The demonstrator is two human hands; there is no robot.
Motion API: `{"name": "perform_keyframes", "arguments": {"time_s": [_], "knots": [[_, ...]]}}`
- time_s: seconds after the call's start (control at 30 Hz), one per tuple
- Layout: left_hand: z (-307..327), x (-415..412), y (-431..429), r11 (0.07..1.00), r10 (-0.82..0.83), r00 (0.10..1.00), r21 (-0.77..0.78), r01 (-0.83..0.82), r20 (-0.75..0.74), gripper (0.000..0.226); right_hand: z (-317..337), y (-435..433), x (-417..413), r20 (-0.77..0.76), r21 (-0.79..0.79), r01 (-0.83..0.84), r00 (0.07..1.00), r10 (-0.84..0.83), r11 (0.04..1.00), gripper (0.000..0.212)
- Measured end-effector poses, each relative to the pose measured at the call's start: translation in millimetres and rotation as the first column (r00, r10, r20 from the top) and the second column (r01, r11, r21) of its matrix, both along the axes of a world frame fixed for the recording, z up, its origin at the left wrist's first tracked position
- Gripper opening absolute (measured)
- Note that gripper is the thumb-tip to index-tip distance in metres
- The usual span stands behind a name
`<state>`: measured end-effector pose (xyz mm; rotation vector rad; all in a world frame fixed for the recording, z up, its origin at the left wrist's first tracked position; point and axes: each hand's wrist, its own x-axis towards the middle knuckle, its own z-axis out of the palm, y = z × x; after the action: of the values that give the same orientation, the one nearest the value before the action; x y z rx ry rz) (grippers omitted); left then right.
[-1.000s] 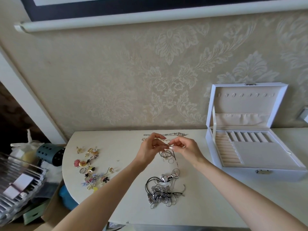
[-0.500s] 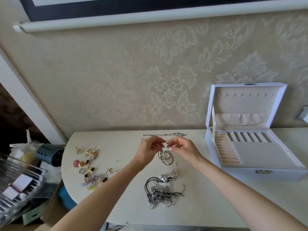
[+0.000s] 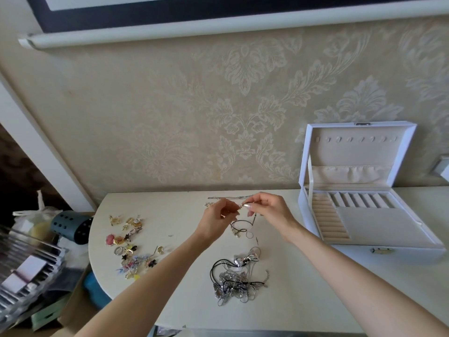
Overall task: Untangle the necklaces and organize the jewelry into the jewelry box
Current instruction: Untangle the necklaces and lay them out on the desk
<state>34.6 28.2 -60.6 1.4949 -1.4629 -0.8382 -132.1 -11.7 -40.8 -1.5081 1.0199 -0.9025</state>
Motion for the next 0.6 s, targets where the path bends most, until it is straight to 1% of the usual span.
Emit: {"name": "perform_keyframes", "arguments": {"time_s": [0.07, 0.17, 0.23, 0.33, 0.4, 0.47, 0.53, 0.6], "knots": [[-4, 2, -2, 0.999, 0.036, 0.995, 0.017, -0.038, 0.088, 0.012, 3, -1, -2, 0.031, 0.020, 0.017, 0.999, -0.018, 1.000, 0.008], [-10, 6, -5, 0.987, 0.153, 0.971, 0.022, -0.160, 0.181, 0.009, 2, -2, -5, 0.072, 0.056, 0.054, 0.996, -0.058, 0.997, 0.011], [-13, 10, -7, 0.968, 0.244, 0.954, 0.025, -0.251, 0.172, 0.012, -2, -2, -8, 0.073, 0.062, 0.093, 0.993, -0.097, 0.994, 0.013], [-13, 16, -6, 0.937, 0.336, 0.937, 0.073, -0.343, 0.091, 0.013, -9, -4, -12, 0.078, 0.081, 0.162, 0.983, -0.169, 0.983, 0.012], [-11, 19, -5, 0.928, 0.359, 0.932, 0.126, -0.350, -0.050, 0.014, -14, -6, -14, 0.074, 0.089, 0.206, 0.974, -0.213, 0.975, 0.010], [-9, 23, -5, 0.933, 0.351, 0.896, 0.178, -0.312, -0.271, 0.020, -19, -8, -16, 0.070, 0.093, 0.254, 0.963, -0.260, 0.963, 0.009], [-6, 26, -5, 0.938, 0.343, 0.800, 0.226, -0.263, -0.492, 0.029, -23, -8, -18, 0.066, 0.090, 0.299, 0.950, -0.305, 0.950, 0.009], [-5, 31, -2, 0.946, 0.321, 0.649, 0.263, -0.190, -0.690, 0.032, -26, -8, -19, 0.068, 0.087, 0.318, 0.943, -0.325, 0.944, 0.009]]}}
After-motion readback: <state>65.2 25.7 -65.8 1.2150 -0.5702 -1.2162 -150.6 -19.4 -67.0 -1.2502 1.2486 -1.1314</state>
